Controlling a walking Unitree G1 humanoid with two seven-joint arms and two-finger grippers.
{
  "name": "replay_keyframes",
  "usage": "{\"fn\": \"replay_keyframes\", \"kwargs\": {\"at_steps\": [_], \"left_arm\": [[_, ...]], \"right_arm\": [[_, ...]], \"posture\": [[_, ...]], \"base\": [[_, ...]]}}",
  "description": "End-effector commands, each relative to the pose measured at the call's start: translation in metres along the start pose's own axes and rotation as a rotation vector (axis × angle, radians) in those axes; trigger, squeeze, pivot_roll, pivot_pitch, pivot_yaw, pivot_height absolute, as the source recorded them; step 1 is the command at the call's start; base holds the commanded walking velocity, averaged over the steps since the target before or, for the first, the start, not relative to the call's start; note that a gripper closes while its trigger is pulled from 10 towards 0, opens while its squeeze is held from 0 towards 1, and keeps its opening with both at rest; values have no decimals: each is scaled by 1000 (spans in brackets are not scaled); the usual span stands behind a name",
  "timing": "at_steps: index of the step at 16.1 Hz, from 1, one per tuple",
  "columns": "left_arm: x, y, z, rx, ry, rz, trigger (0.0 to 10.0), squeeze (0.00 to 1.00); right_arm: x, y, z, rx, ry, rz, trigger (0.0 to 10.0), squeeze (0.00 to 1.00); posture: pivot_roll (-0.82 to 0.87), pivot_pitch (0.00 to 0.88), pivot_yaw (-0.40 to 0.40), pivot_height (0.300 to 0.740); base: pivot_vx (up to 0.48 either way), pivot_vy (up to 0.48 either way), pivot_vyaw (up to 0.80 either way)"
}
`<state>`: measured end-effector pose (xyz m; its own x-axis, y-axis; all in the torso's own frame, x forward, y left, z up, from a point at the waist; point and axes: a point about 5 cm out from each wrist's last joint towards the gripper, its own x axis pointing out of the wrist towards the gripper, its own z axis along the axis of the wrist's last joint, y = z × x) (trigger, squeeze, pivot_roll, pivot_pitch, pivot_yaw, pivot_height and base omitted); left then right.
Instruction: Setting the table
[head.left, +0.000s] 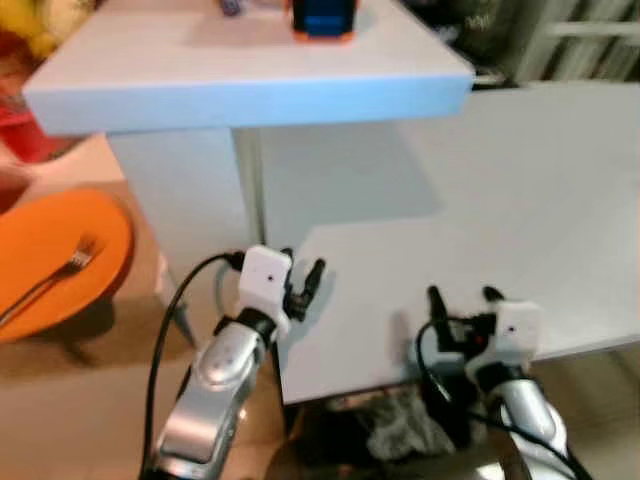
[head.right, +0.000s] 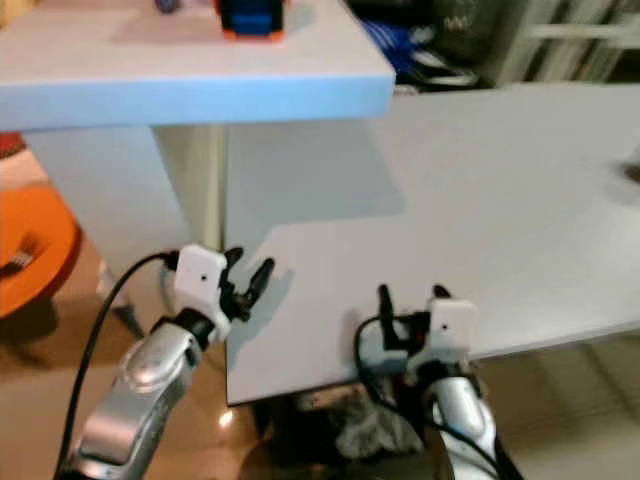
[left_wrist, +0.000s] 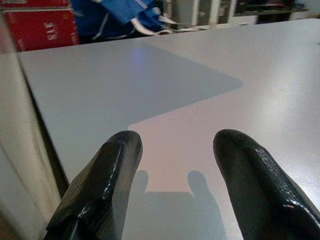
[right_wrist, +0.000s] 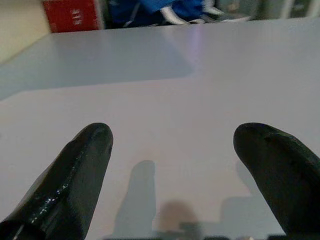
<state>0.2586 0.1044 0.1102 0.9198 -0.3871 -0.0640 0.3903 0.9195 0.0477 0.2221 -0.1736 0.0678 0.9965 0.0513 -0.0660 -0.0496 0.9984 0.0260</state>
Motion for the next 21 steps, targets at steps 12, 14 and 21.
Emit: {"fn": "replay_keyframes", "kwargs": {"at_steps": [12, 14, 21], "left_arm": [[-3, 39, 7, 21, -6, 143, 10000, 0], [-1, 39, 8, 15, -16, 146, 10000, 0], [3, 36, 11, 19, -20, 142, 10000, 0]], "right_arm": [[4, -3, 2, -15, -4, -13, 10000, 0], [3, -3, 1, -14, -2, -12, 10000, 0], [2, -4, 0, -14, 3, -18, 10000, 0]], "posture": [[-85, 0, 29, 727], [-86, 0, 30, 727], [-97, 0, 36, 727]], "base": [[-58, 0, 0], [-148, 0, 0], [0, 0, 0]]}}
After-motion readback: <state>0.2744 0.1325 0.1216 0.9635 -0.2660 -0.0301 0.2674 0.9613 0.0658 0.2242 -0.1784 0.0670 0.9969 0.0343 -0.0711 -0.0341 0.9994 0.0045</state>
